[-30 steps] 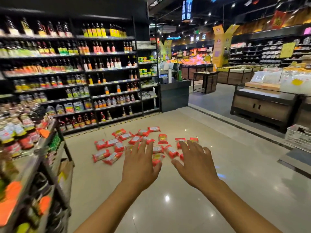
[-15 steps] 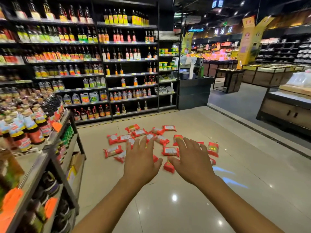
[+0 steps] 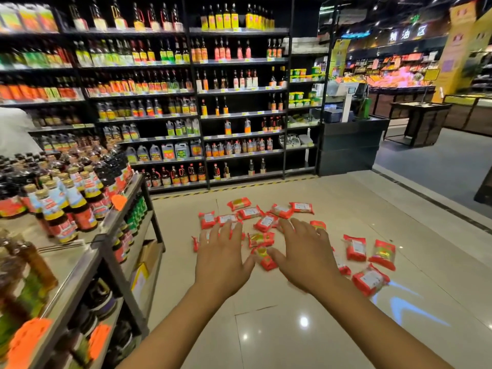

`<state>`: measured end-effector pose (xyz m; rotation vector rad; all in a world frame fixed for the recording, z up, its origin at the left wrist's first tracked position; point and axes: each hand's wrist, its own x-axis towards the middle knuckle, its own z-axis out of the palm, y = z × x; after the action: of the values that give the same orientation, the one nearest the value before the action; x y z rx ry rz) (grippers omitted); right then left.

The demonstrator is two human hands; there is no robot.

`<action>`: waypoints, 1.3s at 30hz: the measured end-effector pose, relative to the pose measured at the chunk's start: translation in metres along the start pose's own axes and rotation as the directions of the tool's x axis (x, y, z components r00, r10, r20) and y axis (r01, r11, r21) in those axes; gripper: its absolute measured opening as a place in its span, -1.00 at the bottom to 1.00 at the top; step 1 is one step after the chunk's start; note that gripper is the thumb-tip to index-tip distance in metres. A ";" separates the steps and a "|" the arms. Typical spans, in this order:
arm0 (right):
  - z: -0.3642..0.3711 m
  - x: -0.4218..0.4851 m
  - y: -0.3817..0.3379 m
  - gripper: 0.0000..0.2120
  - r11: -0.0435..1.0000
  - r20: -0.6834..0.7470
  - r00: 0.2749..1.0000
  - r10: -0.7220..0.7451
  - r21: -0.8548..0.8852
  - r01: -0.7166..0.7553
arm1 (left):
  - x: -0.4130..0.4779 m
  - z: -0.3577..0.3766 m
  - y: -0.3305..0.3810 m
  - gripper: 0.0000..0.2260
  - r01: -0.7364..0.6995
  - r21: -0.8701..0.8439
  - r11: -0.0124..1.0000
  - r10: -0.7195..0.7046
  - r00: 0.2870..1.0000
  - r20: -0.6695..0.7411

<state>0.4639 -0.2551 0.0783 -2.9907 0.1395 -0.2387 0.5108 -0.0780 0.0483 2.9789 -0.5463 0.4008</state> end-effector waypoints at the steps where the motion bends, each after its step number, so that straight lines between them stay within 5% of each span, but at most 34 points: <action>1: 0.003 0.016 0.001 -0.33 1.000 0.000 1.000 -0.016 0.007 0.016 | 0.013 0.003 -0.004 -0.30 0.017 0.010 1.000 -0.017 1.000 0.006; 22: 0.067 0.345 0.024 -0.33 0.975 0.090 0.971 -0.220 0.063 0.215 | 0.268 0.083 -0.074 -0.22 0.241 0.091 0.966 -0.244 0.969 0.027; 39: 0.171 0.592 -0.105 -0.37 0.982 0.143 0.971 -0.190 0.023 0.188 | 0.474 0.171 -0.285 -0.29 0.283 -0.007 0.959 -0.282 0.956 0.080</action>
<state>1.0824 -0.1903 0.0153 -2.9986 -0.1621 -0.0406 1.0815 0.0060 0.0015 3.0012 -0.1219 0.2532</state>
